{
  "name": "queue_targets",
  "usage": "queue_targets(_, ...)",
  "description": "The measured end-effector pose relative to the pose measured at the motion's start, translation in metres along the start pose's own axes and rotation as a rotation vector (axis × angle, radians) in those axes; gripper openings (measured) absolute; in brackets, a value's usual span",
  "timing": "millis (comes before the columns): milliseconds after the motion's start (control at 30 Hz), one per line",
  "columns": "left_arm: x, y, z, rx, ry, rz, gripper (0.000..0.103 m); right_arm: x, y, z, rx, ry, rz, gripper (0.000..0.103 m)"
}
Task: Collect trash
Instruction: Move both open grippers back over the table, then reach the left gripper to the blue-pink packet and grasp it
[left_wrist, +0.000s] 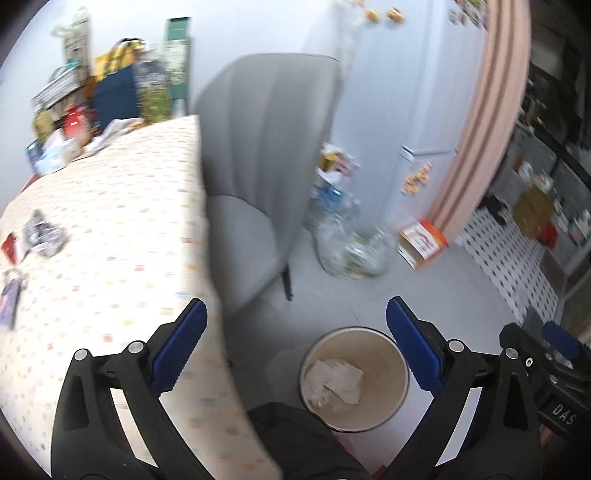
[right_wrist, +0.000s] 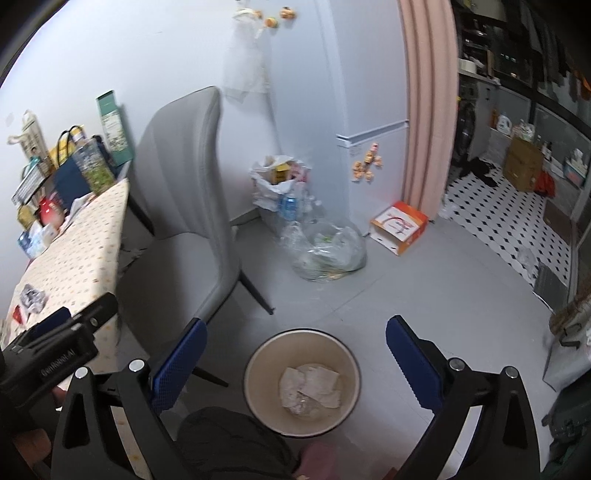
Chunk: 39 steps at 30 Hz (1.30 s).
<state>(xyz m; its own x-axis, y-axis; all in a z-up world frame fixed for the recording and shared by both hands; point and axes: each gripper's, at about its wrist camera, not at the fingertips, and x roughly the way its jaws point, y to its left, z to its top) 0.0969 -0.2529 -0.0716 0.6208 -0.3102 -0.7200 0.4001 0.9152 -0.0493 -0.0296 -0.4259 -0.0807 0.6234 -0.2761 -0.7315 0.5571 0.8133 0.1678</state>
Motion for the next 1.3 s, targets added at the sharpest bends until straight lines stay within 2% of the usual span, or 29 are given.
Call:
queue_targets(300, -0.043, 0.093, -0.008, -0.149, -0.074, 0.09, 0.097, -0.016, 0.085, -0.002, -0.109, -0.03, 0.082, 0.095)
queue_targets(533, -0.071, 0.149, -0.017, -0.228, -0.119, 0.149, 0.097, -0.031, 0.142, -0.006, -0.192, -0.048, 0.15, 0.095)
queue_targets(900, -0.106, 0.206, -0.03, -0.298, -0.174, 0.219, 0.097, -0.056, 0.203, -0.016, -0.291, -0.074, 0.233, 0.095)
queue_targets(1300, -0.127, 0.253, -0.044, -0.365, -0.192, 0.293, 0.097, -0.071, 0.253, -0.031, -0.397, -0.103, 0.315, 0.095)
